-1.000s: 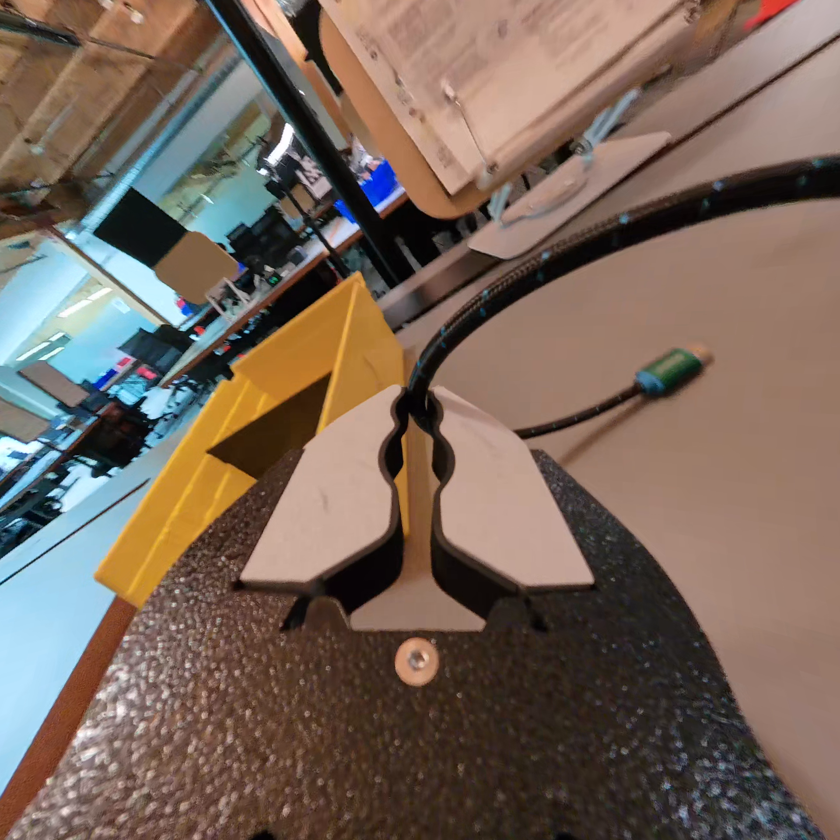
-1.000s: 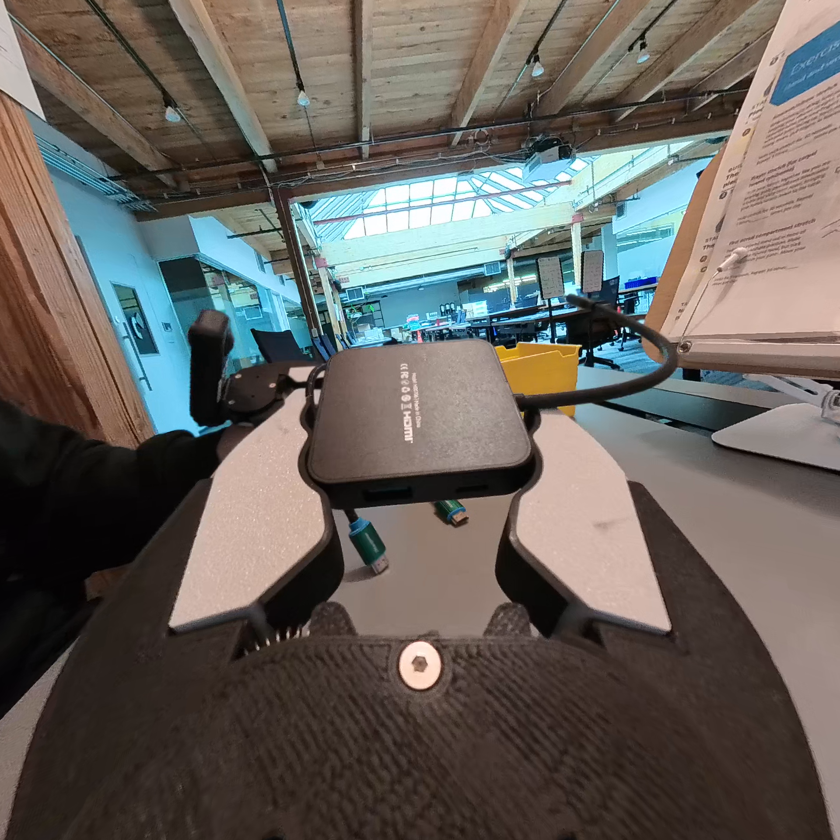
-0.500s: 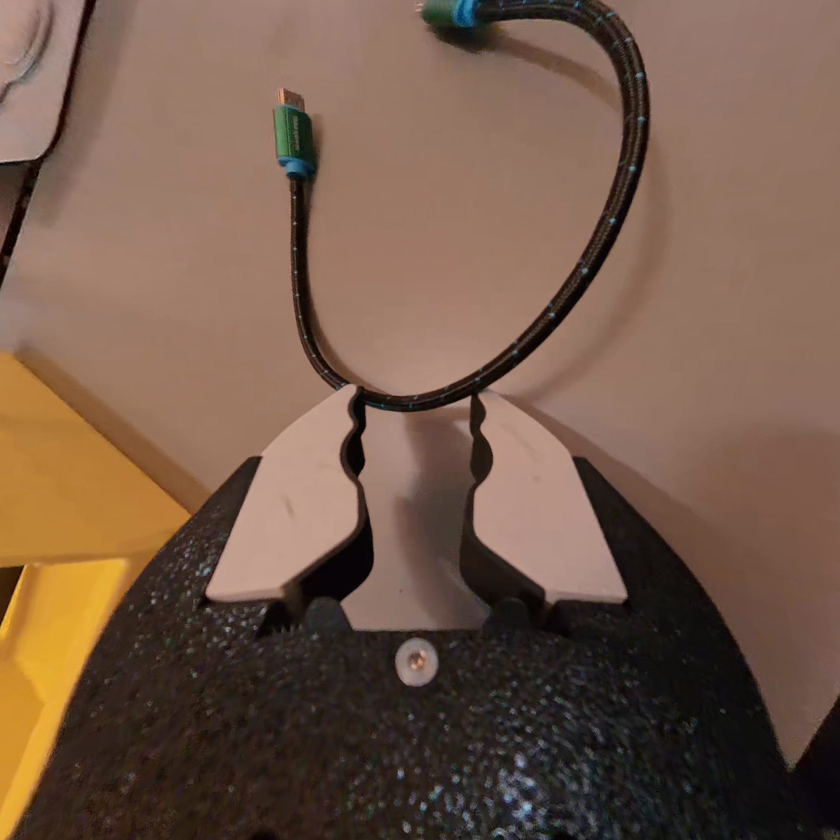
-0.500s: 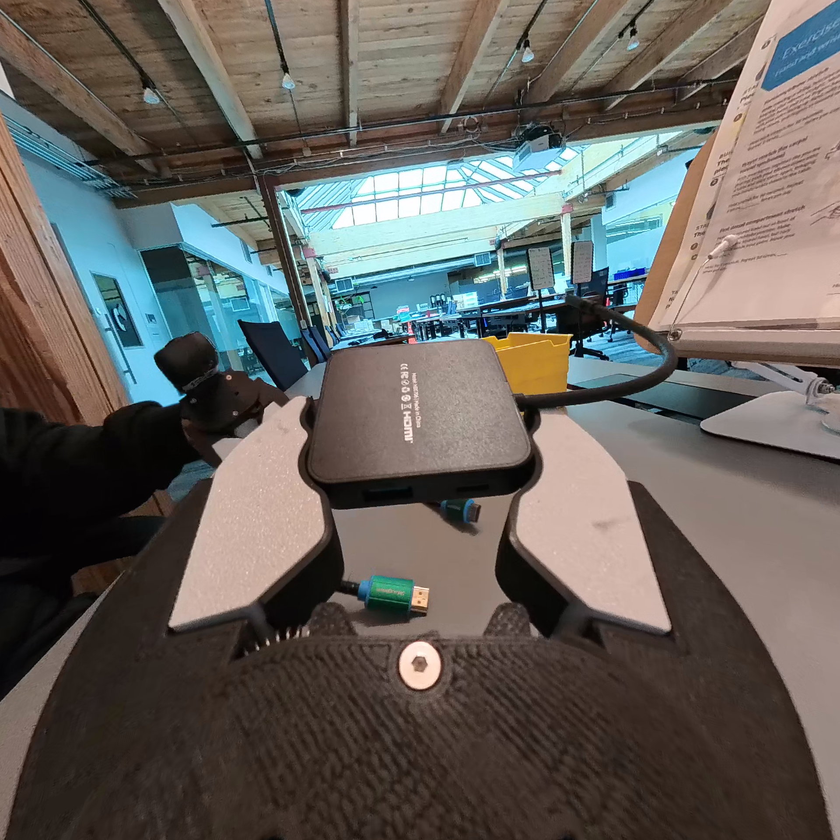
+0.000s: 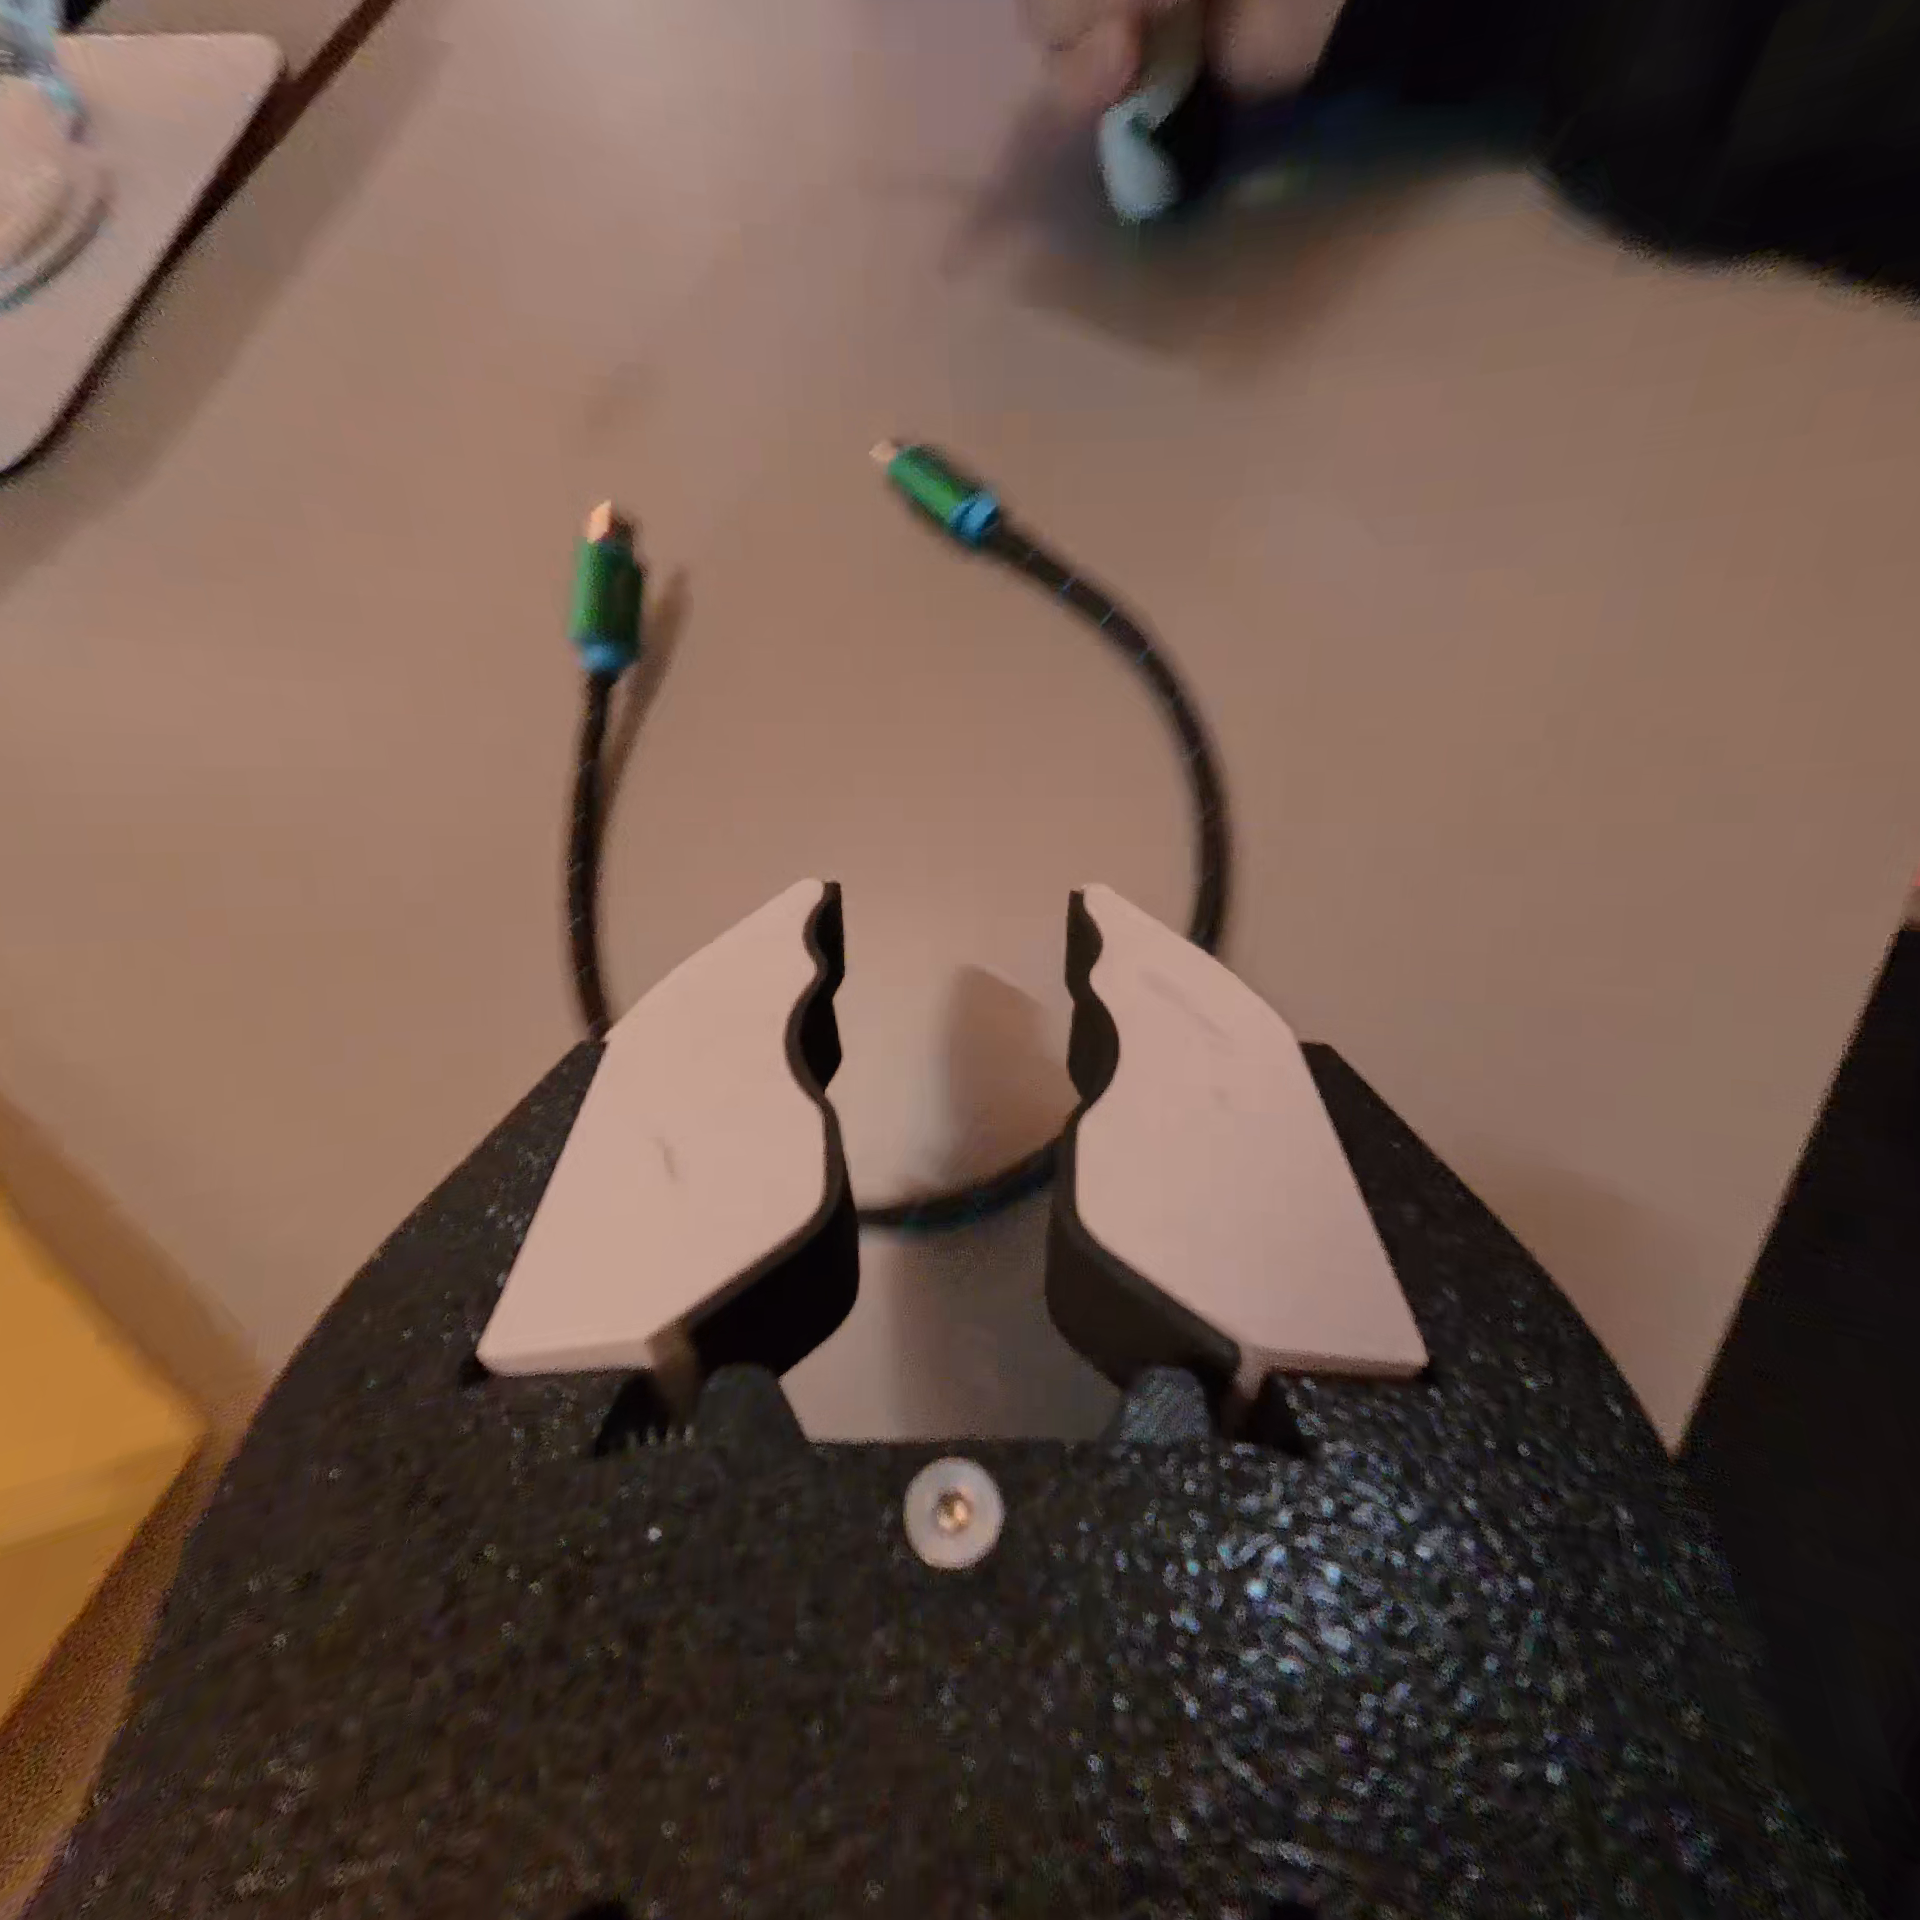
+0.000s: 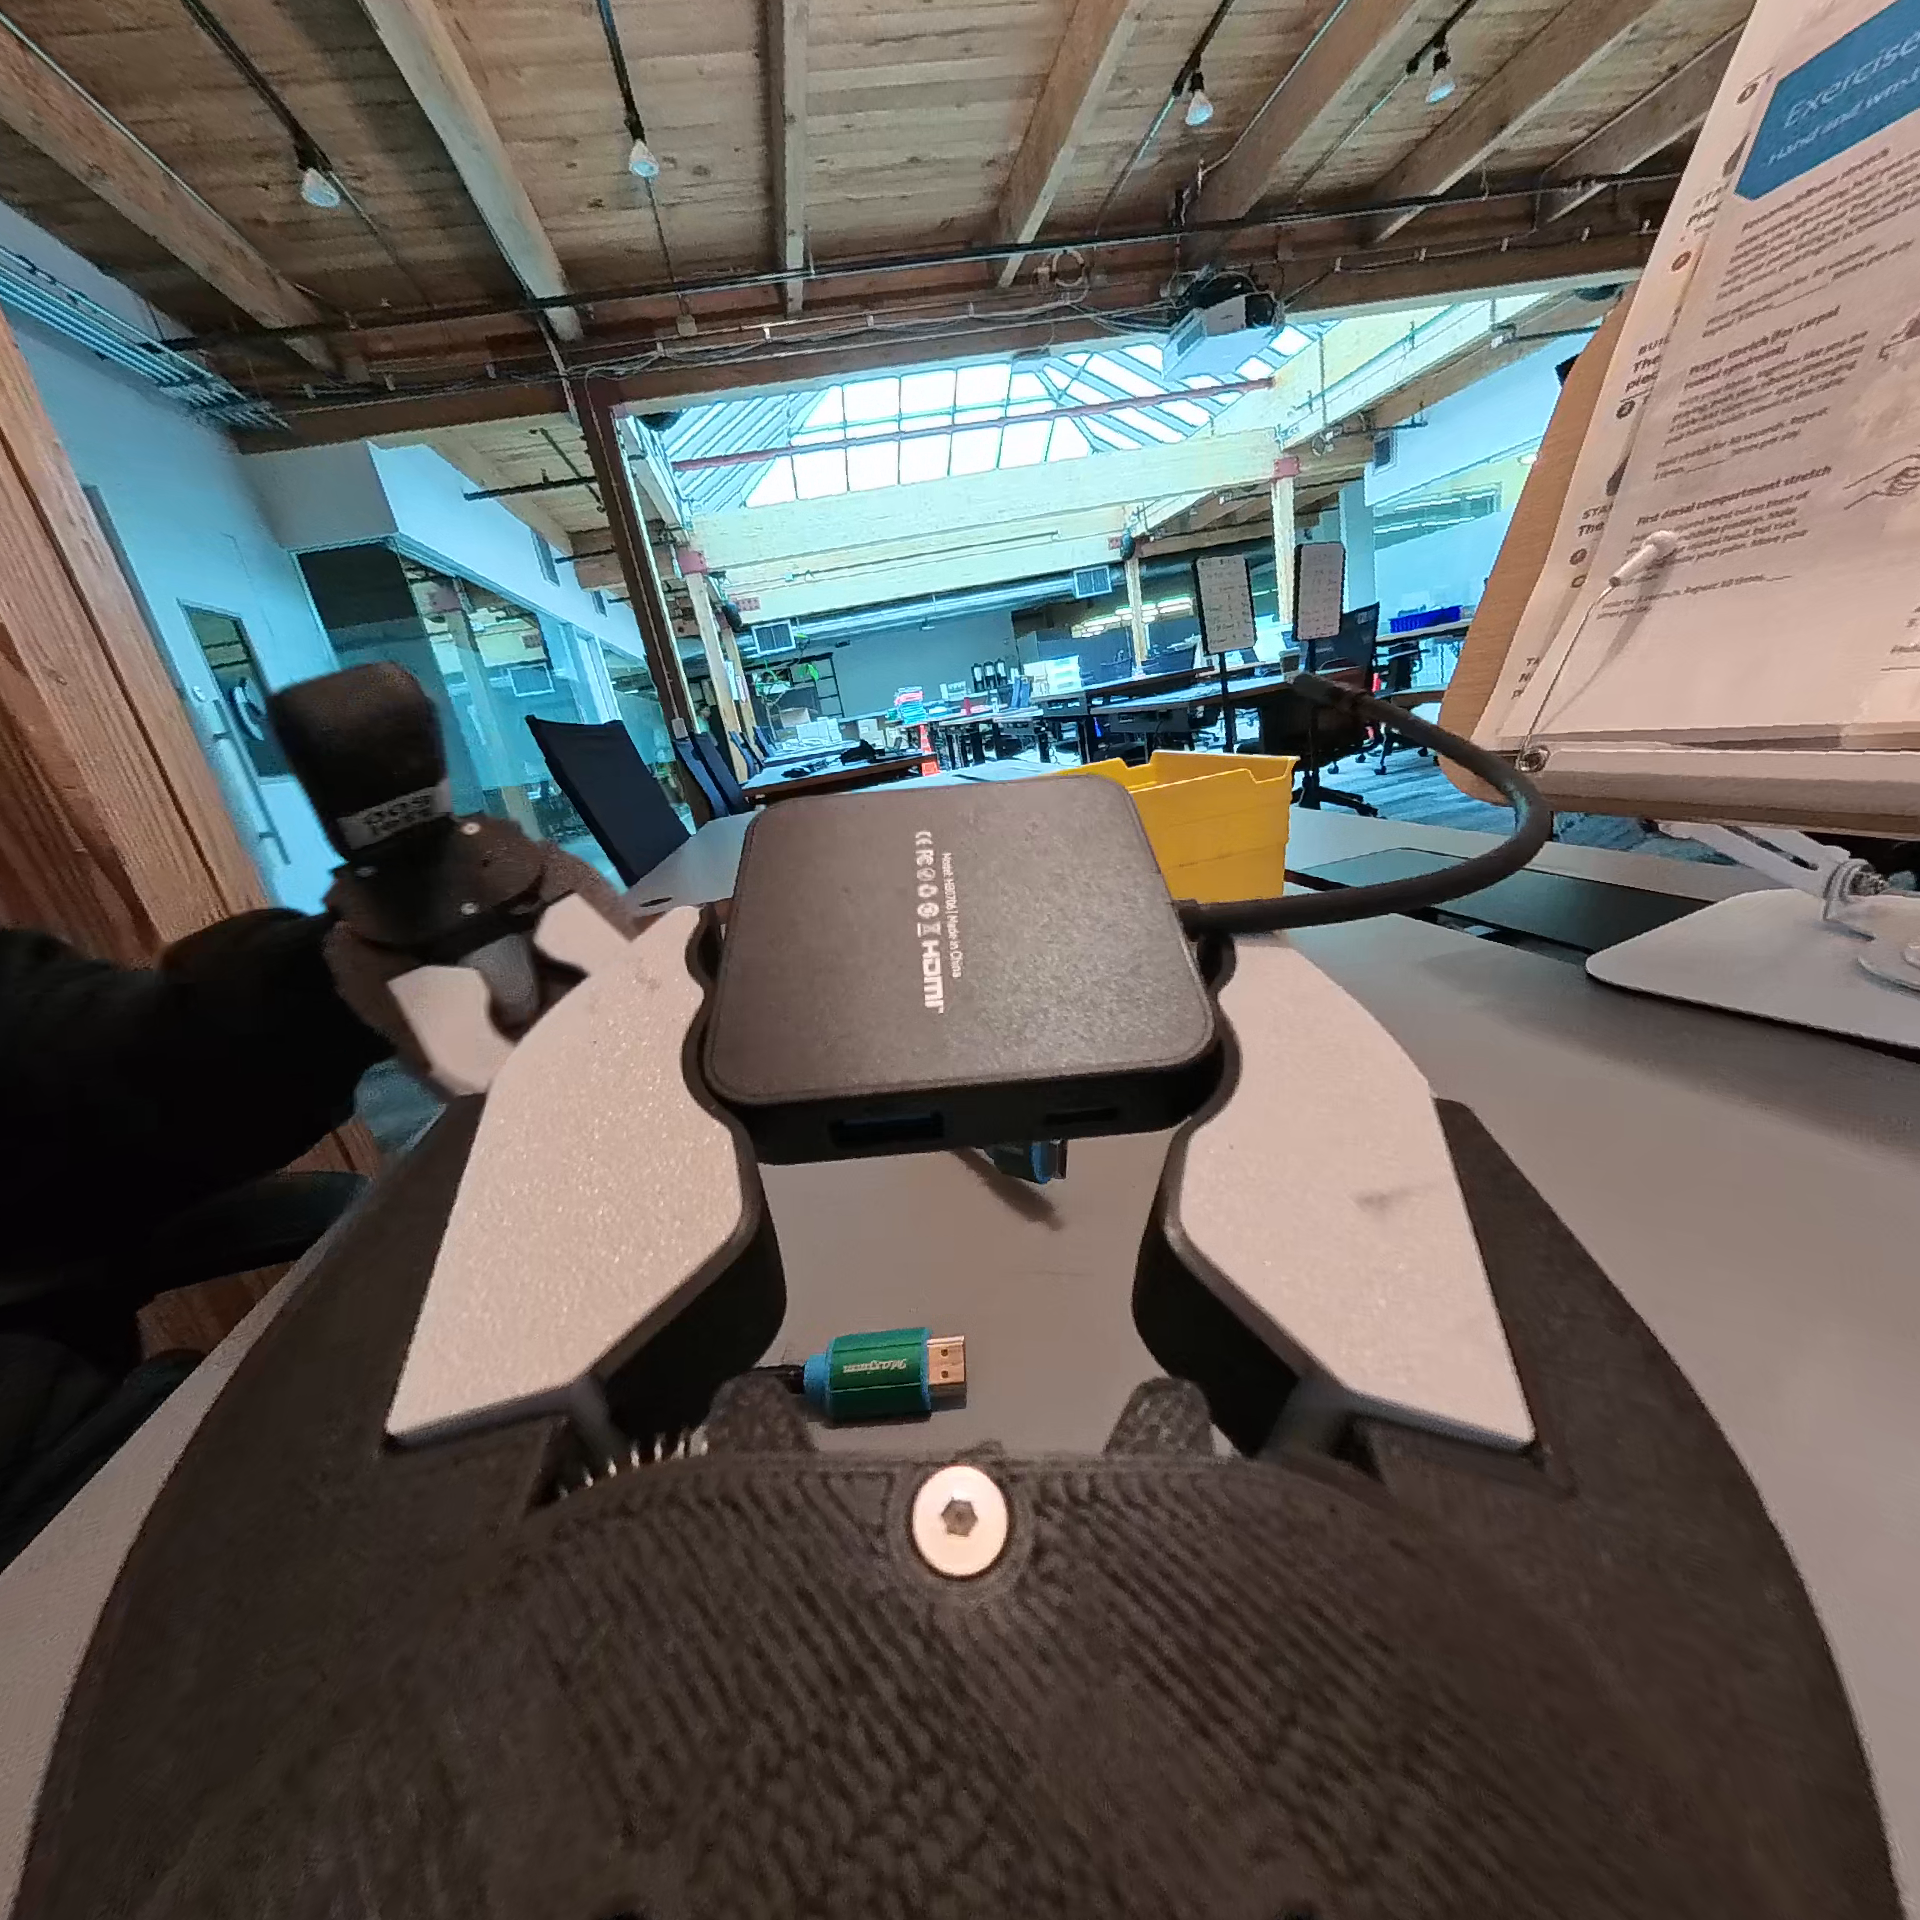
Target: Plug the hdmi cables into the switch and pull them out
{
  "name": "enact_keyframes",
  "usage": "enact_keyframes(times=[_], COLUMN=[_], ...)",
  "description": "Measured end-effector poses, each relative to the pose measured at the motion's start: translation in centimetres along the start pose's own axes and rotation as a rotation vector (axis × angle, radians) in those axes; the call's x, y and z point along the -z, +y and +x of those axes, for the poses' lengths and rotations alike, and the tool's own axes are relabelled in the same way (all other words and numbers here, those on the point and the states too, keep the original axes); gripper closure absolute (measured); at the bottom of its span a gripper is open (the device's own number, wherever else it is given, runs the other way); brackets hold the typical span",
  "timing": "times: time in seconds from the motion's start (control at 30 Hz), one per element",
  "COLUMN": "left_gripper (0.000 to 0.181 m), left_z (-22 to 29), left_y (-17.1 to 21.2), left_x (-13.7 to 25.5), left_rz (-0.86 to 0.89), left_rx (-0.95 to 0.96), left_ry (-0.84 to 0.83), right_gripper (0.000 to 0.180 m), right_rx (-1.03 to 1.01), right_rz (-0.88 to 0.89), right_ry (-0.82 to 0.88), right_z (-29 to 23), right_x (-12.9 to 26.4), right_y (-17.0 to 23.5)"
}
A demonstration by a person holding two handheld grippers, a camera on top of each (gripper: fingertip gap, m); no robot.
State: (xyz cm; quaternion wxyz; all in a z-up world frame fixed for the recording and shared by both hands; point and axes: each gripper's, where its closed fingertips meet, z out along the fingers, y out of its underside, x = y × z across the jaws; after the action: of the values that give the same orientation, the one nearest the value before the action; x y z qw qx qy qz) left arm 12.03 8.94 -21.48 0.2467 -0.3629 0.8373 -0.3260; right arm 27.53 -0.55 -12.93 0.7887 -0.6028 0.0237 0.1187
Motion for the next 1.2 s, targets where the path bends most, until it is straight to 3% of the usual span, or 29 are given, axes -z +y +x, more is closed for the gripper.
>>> enact_keyframes(times=[0.13,0.27,0.33,0.4,0.53,0.63,0.8,0.9,1.2], left_gripper=[0.133,0.129,0.138,0.158,0.171,0.174,0.154,0.144,0.150], left_z=[3.9,3.6,3.2,3.5,3.1,1.6,0.7,1.0,1.3], left_y=[-3.5,-3.9,-4.5,-4.3,-2.2,-0.2,-1.2,-1.4,-1.3], left_x=[-4.6,-9.0,-10.1,-10.2,-8.2,-6.2,-5.4,-6.2,-7.6], left_rz=[-0.006,-0.115,-0.102,-0.120,-0.147,-0.155,-0.009,-0.005,-0.054], left_rx=[0.073,0.076,0.108,0.120,-0.017,-0.118,-0.125,-0.227,-0.166], left_ry=[0.030,-0.063,-0.069,0.001,0.144,0.157,0.058,0.002,0.080], right_gripper=[0.093,0.093,0.093,0.093,0.093,0.093,0.093,0.093,0.093], right_rx=[0.003,0.003,0.006,0.003,0.006,0.008,0.016,0.016,0.051], right_rz=[0.004,0.004,0.000,-0.001,-0.005,-0.011,-0.023,-0.021,-0.064], right_ry=[0.002,0.002,0.001,-0.002,-0.004,-0.008,-0.015,-0.021,-0.032], right_z=[0.0,-0.1,-0.2,-0.2,-0.1,0.0,-0.3,-0.5,-1.4], right_x=[0.0,0.0,0.0,0.0,0.0,0.0,-0.3,-0.3,-1.0], right_y=[0.0,0.0,0.0,0.0,0.0,0.1,0.3,0.3,0.9])
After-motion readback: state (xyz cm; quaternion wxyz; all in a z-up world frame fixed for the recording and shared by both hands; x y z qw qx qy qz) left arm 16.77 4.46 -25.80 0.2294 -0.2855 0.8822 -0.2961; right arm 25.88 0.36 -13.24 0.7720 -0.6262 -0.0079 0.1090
